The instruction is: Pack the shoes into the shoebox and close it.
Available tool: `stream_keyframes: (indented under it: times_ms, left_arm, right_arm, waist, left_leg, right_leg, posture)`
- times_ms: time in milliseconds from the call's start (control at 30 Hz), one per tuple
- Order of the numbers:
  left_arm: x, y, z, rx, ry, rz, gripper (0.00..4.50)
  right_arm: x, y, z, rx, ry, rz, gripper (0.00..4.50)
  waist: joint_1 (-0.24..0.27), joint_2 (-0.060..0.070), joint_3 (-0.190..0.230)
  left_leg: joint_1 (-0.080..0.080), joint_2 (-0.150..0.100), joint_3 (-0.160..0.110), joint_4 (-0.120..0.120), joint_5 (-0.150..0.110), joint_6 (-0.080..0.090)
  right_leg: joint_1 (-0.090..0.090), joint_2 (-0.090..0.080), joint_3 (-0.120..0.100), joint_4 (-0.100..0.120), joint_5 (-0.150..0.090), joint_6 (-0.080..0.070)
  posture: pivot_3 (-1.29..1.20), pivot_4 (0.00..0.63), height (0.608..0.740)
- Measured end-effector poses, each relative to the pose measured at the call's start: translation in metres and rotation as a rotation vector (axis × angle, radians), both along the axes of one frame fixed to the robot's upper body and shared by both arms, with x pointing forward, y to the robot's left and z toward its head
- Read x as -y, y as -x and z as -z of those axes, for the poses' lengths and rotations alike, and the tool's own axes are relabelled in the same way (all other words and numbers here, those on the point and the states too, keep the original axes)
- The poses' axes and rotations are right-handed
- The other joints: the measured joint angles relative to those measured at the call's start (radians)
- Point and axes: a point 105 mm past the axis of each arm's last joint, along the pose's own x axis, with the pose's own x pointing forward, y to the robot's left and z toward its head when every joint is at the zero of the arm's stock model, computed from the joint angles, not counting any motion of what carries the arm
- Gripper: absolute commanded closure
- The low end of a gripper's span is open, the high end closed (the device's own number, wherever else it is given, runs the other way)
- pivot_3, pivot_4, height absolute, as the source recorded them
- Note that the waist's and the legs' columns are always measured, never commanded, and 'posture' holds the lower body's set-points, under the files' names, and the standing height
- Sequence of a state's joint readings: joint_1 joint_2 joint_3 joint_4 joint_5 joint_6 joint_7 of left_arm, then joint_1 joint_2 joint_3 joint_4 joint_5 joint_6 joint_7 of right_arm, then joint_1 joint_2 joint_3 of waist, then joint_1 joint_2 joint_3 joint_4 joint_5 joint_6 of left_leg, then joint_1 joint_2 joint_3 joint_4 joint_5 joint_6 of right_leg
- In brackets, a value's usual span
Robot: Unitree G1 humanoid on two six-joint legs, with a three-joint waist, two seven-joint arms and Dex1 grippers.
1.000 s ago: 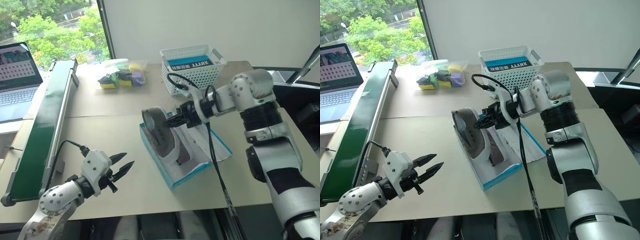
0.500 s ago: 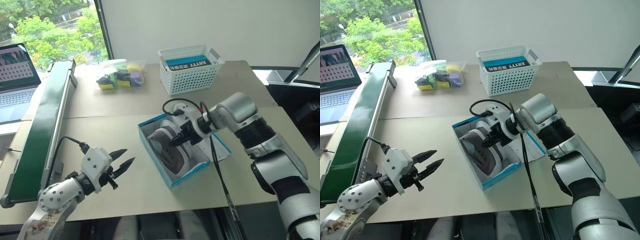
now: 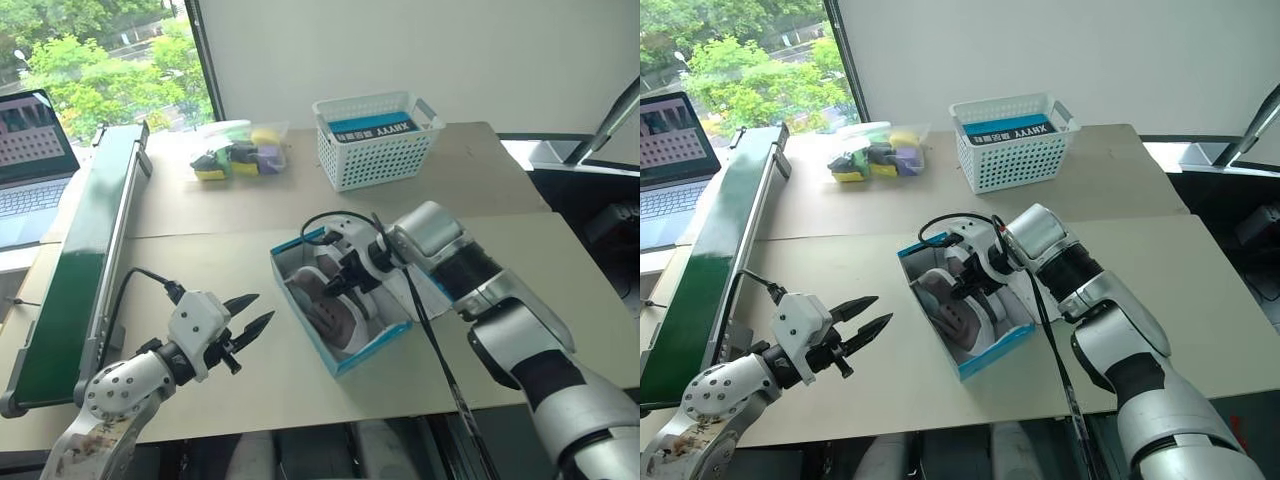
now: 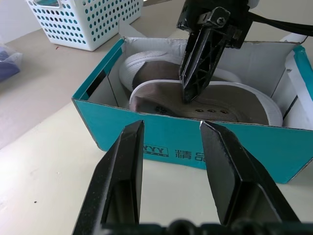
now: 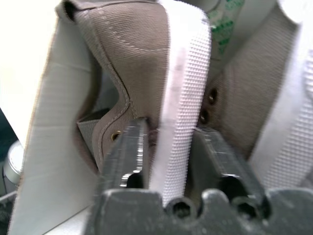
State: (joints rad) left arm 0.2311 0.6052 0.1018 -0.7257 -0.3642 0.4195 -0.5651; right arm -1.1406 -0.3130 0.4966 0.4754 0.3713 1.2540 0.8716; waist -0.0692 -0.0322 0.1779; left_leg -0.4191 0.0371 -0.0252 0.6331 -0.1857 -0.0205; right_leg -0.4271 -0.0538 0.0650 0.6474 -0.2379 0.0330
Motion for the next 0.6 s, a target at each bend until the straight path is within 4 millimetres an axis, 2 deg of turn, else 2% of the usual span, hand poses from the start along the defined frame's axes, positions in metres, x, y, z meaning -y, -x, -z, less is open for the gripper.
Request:
stream_keyframes:
  times_ms: [33, 67, 100, 133, 167, 233, 267, 333, 433, 500, 567, 600]
  left_arm:
    - [0.000, 0.000, 0.000, -0.001, 0.000, 0.001, 2.58]
    - [0.000, 0.000, 0.000, -0.002, 0.000, 0.001, 2.58]
    - [0.000, 0.000, 0.001, -0.003, -0.001, 0.002, 2.58]
    - [0.000, 0.000, 0.001, -0.004, -0.001, 0.004, 2.58]
    - [0.000, 0.000, 0.001, -0.006, -0.003, 0.006, 2.58]
    - [0.000, -0.001, 0.001, -0.005, -0.004, 0.010, 2.58]
    - [-0.001, -0.002, 0.000, -0.004, -0.006, 0.011, 2.58]
    - [-0.001, -0.003, 0.000, -0.004, -0.008, 0.016, 2.58]
    - [-0.001, -0.005, 0.000, -0.007, -0.003, 0.029, 2.58]
    - [-0.002, -0.006, 0.000, -0.012, -0.002, 0.034, 2.58]
    - [0.000, -0.008, -0.001, -0.011, 0.002, 0.051, 2.58]
    - [0.002, -0.009, -0.003, -0.008, 0.006, 0.065, 2.58]
  right_arm:
    - [0.000, -0.001, -0.003, 0.006, -0.016, 0.012, 1.31]
    - [0.000, -0.002, -0.004, 0.007, -0.020, 0.016, 1.31]
    - [0.000, -0.004, -0.008, 0.016, -0.038, 0.035, 0.64]
    - [0.000, -0.005, -0.013, 0.026, -0.056, 0.046, 0.57]
    - [-0.001, -0.005, -0.025, 0.036, -0.105, 0.054, 0.87]
    - [-0.002, -0.002, -0.047, 0.053, -0.200, 0.045, 1.08]
    - [0.000, -0.001, -0.060, 0.078, -0.246, 0.040, 1.48]
    - [0.005, 0.000, -0.074, 0.118, -0.285, 0.036, 2.15]
    - [0.033, 0.010, -0.093, 0.126, -0.390, -0.006, 3.13]
    - [0.056, 0.027, -0.100, 0.105, -0.463, -0.070, 3.88]
    - [0.077, 0.049, -0.093, 0.087, -0.482, -0.150, 4.46]
    - [0.096, 0.068, -0.084, 0.062, -0.492, -0.203, 4.46]
  waist:
    - [0.001, 0.000, 0.000]
    - [0.001, 0.000, 0.000]
    - [0.004, 0.000, 0.000]
    - [0.005, 0.000, 0.000]
    - [0.006, 0.000, 0.000]
    - [0.008, 0.000, 0.000]
    - [0.009, 0.000, 0.000]
    - [0.009, 0.000, 0.000]
    - [0.027, 0.000, 0.000]
    - [0.031, 0.000, 0.000]
    - [0.035, 0.000, 0.000]
    - [0.044, -0.001, 0.000]
  left_leg:
    - [0.000, 0.000, 0.000, 0.000, 0.000, 0.000]
    - [0.000, 0.000, 0.000, 0.000, 0.000, 0.000]
    - [-0.001, 0.000, 0.000, 0.000, 0.000, 0.000]
    - [-0.002, 0.000, 0.000, 0.000, 0.000, 0.000]
    - [-0.003, -0.001, 0.000, 0.000, 0.000, 0.000]
    - [-0.003, -0.001, 0.000, 0.000, 0.000, 0.000]
    - [-0.003, 0.000, 0.000, 0.000, 0.000, 0.000]
    - [-0.003, -0.001, 0.000, 0.000, 0.000, 0.000]
    - [-0.003, -0.001, -0.001, 0.000, 0.000, 0.000]
    - [-0.003, -0.001, 0.000, 0.001, 0.000, 0.001]
    - [-0.002, -0.001, -0.001, 0.001, -0.001, 0.001]
    - [-0.002, -0.001, -0.001, 0.001, -0.001, 0.002]
  right_leg:
    - [0.000, 0.000, 0.000, 0.000, 0.000, 0.000]
    - [0.000, 0.000, 0.000, 0.000, 0.000, 0.000]
    - [0.000, 0.000, 0.000, -0.001, 0.000, 0.000]
    - [-0.001, -0.001, 0.000, 0.000, 0.000, 0.000]
    - [-0.002, -0.001, 0.000, 0.000, 0.000, 0.000]
    - [-0.002, -0.001, 0.000, 0.000, 0.000, 0.000]
    - [-0.002, -0.001, 0.000, 0.000, 0.000, 0.000]
    - [-0.002, -0.001, 0.000, 0.000, 0.000, 0.000]
    - [0.000, -0.001, -0.001, -0.002, 0.000, 0.001]
    - [0.000, -0.001, -0.001, -0.003, -0.001, 0.001]
    - [0.001, -0.001, -0.002, -0.003, -0.001, 0.001]
    - [0.002, -0.001, -0.003, -0.004, -0.001, 0.002]
  posture:
    - [0.00, 0.150, 0.731]
    - [0.00, 0.150, 0.731]
    - [0.00, 0.150, 0.731]
    - [0.00, 0.150, 0.731]
    - [0.00, 0.150, 0.731]
    - [0.00, 0.150, 0.731]
    - [0.00, 0.150, 0.731]
    - [0.00, 0.150, 0.731]
    - [0.00, 0.150, 0.731]
    - [0.00, 0.150, 0.731]
    - [0.00, 0.150, 0.731]
    - [0.00, 0.150, 0.731]
